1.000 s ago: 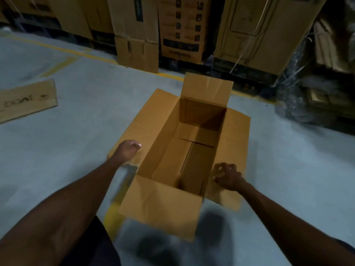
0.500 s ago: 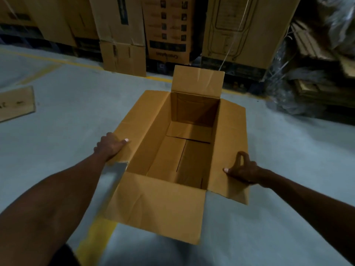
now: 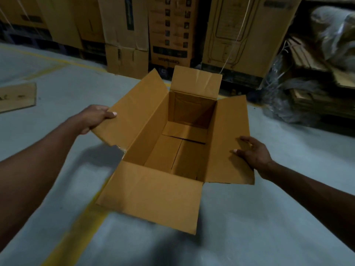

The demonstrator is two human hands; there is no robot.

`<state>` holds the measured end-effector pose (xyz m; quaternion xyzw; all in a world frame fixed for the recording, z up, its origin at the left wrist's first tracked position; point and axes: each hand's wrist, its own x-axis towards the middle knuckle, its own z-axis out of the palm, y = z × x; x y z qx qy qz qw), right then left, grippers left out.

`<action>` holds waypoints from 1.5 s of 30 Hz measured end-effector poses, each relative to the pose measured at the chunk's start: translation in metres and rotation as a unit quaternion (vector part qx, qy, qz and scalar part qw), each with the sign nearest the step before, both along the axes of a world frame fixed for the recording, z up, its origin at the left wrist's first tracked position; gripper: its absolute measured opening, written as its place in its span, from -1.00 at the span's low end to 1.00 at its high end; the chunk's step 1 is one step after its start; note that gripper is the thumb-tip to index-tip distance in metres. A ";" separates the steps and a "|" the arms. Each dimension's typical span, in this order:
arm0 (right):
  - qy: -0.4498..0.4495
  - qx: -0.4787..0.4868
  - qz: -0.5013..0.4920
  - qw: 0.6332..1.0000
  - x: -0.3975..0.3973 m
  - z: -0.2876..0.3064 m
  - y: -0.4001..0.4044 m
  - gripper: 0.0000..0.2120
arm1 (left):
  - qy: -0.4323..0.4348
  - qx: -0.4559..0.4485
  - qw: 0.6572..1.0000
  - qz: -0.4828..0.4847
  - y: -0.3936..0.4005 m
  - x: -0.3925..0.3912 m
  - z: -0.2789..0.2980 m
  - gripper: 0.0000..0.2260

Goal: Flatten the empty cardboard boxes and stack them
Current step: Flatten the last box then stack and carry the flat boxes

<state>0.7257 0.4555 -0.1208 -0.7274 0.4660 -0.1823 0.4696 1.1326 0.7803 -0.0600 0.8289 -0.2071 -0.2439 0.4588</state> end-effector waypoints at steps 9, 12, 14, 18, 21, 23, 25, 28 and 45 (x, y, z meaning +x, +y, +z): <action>0.048 -0.018 -0.072 0.996 -0.054 -0.005 -0.020 -0.55 | -0.012 -0.074 0.993 -0.093 -0.062 -0.058 0.068 -0.84; 0.076 -0.029 -0.087 0.993 -0.076 -0.009 -0.027 -0.57 | 0.058 -0.141 0.984 -0.092 -0.084 -0.077 0.065 -0.93; 0.087 -0.033 -0.089 0.992 -0.086 -0.013 -0.032 -0.57 | 0.116 -0.156 0.977 -0.086 -0.099 -0.091 0.058 -0.88; 0.133 -0.039 -0.082 0.987 -0.098 -0.026 -0.043 -0.53 | 0.194 -0.164 0.963 -0.086 -0.124 -0.115 0.040 -0.82; 0.192 -0.010 -0.075 0.979 -0.106 -0.036 -0.053 -0.40 | 0.219 -0.162 0.956 -0.114 -0.141 -0.137 0.027 -0.80; 0.244 0.030 -0.063 0.967 -0.110 -0.042 -0.054 -0.34 | 0.221 -0.155 0.954 -0.132 -0.153 -0.152 0.018 -0.80; 0.315 0.036 -0.053 0.947 -0.116 -0.054 -0.057 -0.36 | 0.218 -0.159 0.951 -0.152 -0.164 -0.168 0.009 -0.86; 0.370 -0.002 -0.025 0.929 -0.125 -0.061 -0.057 -0.46 | 0.225 -0.166 0.945 -0.172 -0.181 -0.196 -0.003 -0.94; -0.069 0.138 0.136 0.979 -0.127 0.013 -0.014 -0.46 | 0.177 -0.173 0.915 -0.320 -0.233 -0.288 -0.048 -0.52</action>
